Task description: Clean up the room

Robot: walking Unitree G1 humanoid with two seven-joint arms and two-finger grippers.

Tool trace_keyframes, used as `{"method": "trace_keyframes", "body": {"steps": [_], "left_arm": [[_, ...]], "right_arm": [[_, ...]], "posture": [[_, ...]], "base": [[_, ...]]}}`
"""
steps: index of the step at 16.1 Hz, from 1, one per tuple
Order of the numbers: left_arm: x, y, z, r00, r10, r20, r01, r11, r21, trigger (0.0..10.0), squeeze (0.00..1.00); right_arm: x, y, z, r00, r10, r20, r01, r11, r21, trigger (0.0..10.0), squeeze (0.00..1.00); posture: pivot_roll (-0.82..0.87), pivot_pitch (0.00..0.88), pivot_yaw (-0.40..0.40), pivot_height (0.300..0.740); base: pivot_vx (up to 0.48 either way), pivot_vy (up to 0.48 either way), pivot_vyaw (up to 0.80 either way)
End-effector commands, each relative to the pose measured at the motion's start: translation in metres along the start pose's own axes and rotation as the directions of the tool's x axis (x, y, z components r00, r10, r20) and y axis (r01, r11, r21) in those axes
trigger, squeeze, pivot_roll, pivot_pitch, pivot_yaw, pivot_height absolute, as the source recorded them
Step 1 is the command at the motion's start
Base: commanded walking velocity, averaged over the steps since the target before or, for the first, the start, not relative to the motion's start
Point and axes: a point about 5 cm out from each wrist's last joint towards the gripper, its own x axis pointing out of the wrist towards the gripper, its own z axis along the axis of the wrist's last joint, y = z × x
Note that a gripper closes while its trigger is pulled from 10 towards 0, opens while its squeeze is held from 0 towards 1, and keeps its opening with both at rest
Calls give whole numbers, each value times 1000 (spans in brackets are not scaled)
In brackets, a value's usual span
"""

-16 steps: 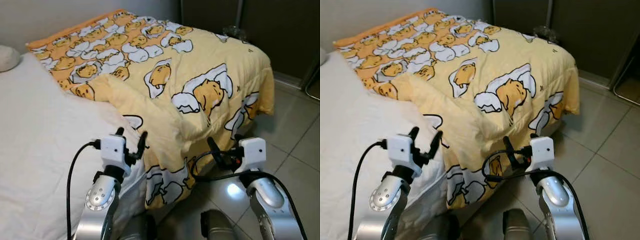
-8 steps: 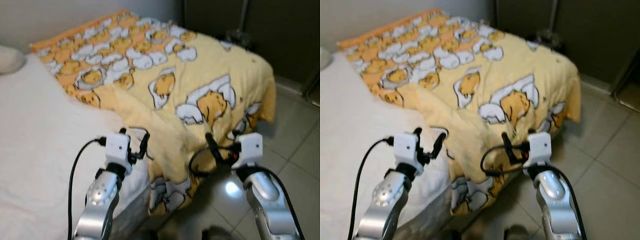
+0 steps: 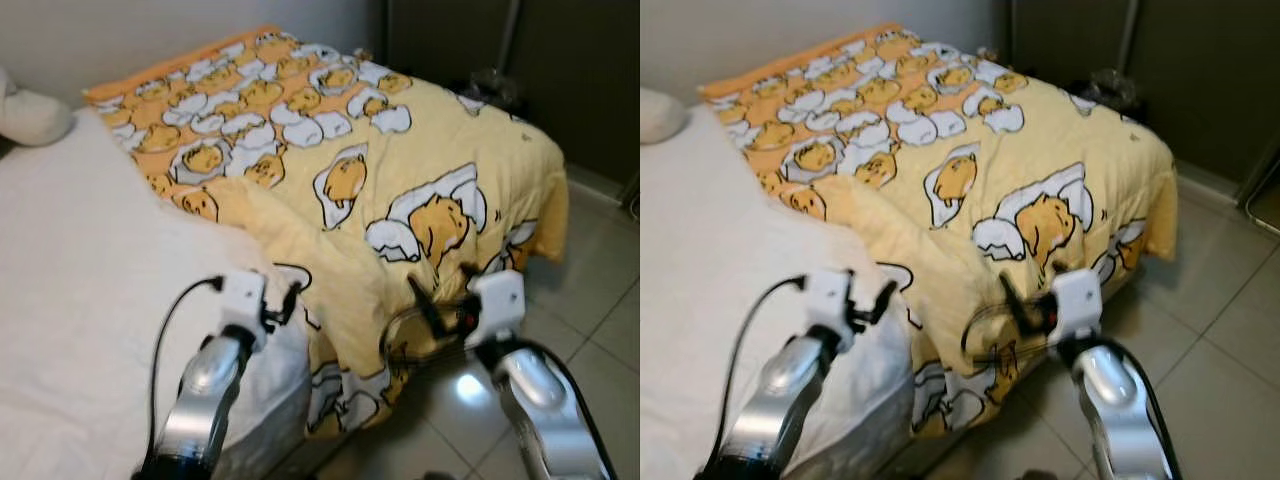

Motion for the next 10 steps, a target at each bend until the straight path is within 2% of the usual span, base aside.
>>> {"method": "trace_keyframes", "body": {"steps": [1,4,6,8,10], "left_arm": [[2,3,-10,998,-20,-52,19,1000,-23,10000,0],[15,-5,-28,982,-66,-176,49,994,-101,10000,0],[18,-5,-35,979,-59,-198,39,994,-102,10000,0],[17,0,-39,977,-46,-208,18,991,-135,10000,0],[13,1,-47,971,-43,-236,13,992,-127,10000,0]], "right_arm": [[-3,9,4,998,58,12,-58,998,-3,10000,0],[-25,11,-1,997,68,-37,-68,998,-1,10000,0],[-45,14,-1,994,90,-68,-91,996,-5,10000,0],[-59,14,-1,991,96,-97,-96,995,-4,10000,0],[-65,17,-1,988,108,-114,-109,994,0,10000,0]], "posture": [[-261,0,137,740],[-303,79,128,740],[-344,133,128,740],[-351,172,124,740],[-353,196,120,740]], "base": [[0,0,0],[0,0,0],[0,0,0],[0,0,0],[0,0,0]]}}
